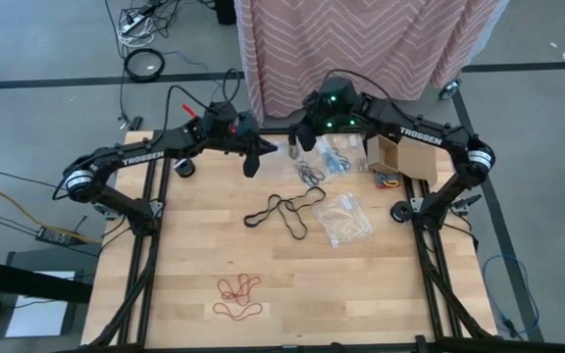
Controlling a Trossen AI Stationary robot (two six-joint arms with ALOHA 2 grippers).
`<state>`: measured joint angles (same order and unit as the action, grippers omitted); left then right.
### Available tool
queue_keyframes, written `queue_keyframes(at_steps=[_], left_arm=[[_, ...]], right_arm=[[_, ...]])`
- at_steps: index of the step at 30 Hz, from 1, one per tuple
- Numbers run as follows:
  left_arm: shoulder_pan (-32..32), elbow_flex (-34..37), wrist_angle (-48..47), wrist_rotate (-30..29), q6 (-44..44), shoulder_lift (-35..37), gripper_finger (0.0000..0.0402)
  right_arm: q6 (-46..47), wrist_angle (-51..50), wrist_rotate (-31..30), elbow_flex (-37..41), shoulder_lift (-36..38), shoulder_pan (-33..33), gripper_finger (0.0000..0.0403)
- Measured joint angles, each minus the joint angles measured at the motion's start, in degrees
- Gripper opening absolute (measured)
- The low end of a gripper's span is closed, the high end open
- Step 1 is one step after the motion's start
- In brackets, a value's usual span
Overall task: Sort rubber bands
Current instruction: Put the black rubber band into the left transparent zip bag
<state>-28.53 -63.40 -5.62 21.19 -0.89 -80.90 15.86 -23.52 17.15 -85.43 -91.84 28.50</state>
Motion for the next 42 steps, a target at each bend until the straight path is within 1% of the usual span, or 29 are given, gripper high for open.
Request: queue_keyframes(at_steps=[2, 4, 6, 13, 16, 20, 21, 23, 25, 28, 33, 37, 42], left_arm=[[0.0, 0.0, 0.0, 0.0, 0.0, 0.0, 0.0000], [-0.3, 0.0, -0.1, -0.1, 0.0, 0.0, 0.0000], [-0.3, 0.0, -0.3, -0.1, 0.0, 0.0, 0.0000], [-0.6, 0.0, -2.5, -0.6, -0.2, 0.0, 0.0000], [-0.7, 0.0, -3.6, -0.6, -0.3, 0.0, 0.0000], [-0.9, 0.0, -4.0, -1.1, -0.3, 0.0, 0.0000], [-0.9, 0.0, -4.0, -1.1, -0.3, 0.0, 0.0000], [-0.8, 0.0, -4.2, -1.2, -0.3, 0.0, 0.0000], [-0.8, 0.0, -4.2, -1.2, -0.3, 0.0, 0.0000], [-0.8, 0.0, -3.5, -1.1, -0.3, 0.0, 0.0000], [-0.6, -0.1, -0.2, 1.0, 0.8, 0.0, 0.0000], [-0.5, -2.4, 0.1, 1.5, 1.1, 0.0, 0.0000], [-0.4, -5.5, 0.1, 4.8, 1.1, 0.0, 0.0000]], right_arm=[[0.0, -1.4, -0.1, -0.1, 0.2, -0.6, 0.0000], [0.1, -7.2, -0.4, 0.1, 0.1, -0.7, 0.0000], [-0.9, -10.6, -0.4, 0.2, -0.1, -0.7, 0.0000], [-1.7, -10.4, -0.4, 0.1, 0.4, -2.4, 0.0000], [-2.6, -10.6, 0.7, 0.1, 0.4, -2.7, 0.0000], [-3.1, -10.5, -3.8, 0.1, 0.7, -4.0, 0.0000], [-3.1, -9.9, -3.7, 0.1, 0.9, -4.1, 0.0000], [-3.1, -8.8, -1.4, 0.0, 1.2, -4.2, 0.0000], [-3.0, -10.0, 0.3, 0.0, 1.1, -4.1, 0.0000], [-3.0, -10.9, 0.7, 0.0, 1.1, -4.2, 0.0000], [-3.0, -11.1, 2.1, 0.0, 1.1, -4.2, 0.0000], [-3.0, -11.3, 2.2, 0.0, 1.1, -4.1, 0.0000], [-2.6, -11.3, 2.1, 0.0, 1.1, -3.6, 0.0000]])
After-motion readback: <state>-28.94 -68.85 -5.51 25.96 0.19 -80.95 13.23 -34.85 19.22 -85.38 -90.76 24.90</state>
